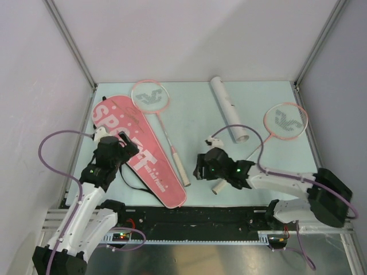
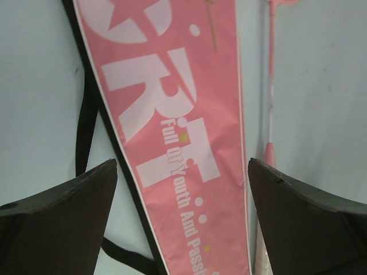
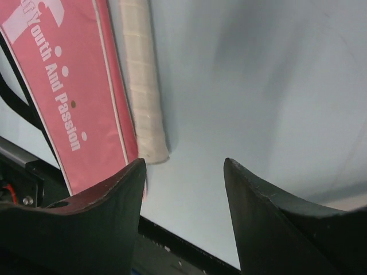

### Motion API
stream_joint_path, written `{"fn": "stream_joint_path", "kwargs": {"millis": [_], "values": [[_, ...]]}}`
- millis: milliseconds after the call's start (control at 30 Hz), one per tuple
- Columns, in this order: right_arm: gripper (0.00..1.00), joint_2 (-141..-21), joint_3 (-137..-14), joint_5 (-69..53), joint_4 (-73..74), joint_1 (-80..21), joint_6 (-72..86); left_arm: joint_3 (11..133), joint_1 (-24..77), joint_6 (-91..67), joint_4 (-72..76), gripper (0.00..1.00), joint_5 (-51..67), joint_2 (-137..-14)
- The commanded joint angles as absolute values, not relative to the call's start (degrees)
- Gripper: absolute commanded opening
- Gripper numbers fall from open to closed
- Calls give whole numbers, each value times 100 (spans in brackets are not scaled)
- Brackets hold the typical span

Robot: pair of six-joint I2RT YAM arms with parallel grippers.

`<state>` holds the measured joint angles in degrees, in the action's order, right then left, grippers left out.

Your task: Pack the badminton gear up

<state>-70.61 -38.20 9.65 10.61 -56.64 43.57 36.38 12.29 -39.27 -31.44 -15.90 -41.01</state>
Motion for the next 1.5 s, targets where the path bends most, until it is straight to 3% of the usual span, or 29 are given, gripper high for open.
{"fn": "stream_joint_path", "kwargs": {"millis": [0, 267, 800, 867, 1000, 1067, 1200, 1467], "values": [[63, -7950, -4795, 1774, 412, -6083, 4145, 3362, 1082, -4625, -3481, 98, -1643, -3921], [68, -9577, -6239, 2124, 808, -6238, 3309, 2986, 897, -5373, -3617, 97, -1458, -3787], [62, -11109, -7007, 1842, 534, -6114, 2663, 3555, 880, -4888, -3556, 93, -1113, -3604], [58, -11215, -7045, 1937, 593, -6163, 2705, 3607, 881, -4718, -3447, 93, -843, -3670], [21, -11119, -7066, 2264, 804, -6199, 2907, 3665, 883, -4586, -3116, 91, -525, -3892], [10, -10938, -7062, 2372, 941, -6208, 2977, 3647, 882, -4565, -2871, 90, -399, -4062], [1, -10419, -7058, 2310, 1188, -6240, 3151, 3501, 881, -4925, -2140, 87, 7, -4457], [0, -9752, -7056, 2325, 1446, -6497, 3412, 2986, 912, -5499, 366, 82, 942, -5606]]}}
